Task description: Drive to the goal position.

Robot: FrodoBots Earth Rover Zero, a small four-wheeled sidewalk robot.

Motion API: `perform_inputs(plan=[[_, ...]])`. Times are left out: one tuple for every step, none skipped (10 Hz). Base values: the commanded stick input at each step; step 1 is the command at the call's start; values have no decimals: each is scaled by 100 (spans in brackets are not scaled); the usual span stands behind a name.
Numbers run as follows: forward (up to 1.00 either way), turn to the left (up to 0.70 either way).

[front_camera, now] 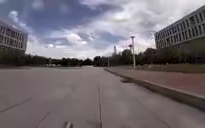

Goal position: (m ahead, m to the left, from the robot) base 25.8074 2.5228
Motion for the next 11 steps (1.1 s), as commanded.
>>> perform_inputs(plan=[[100, 3], [100, 3], [100, 3], [100, 3], [100, 3], [100, 3], [100, 3], [100, 3], [100, 3], [100, 3], [100, 3]])
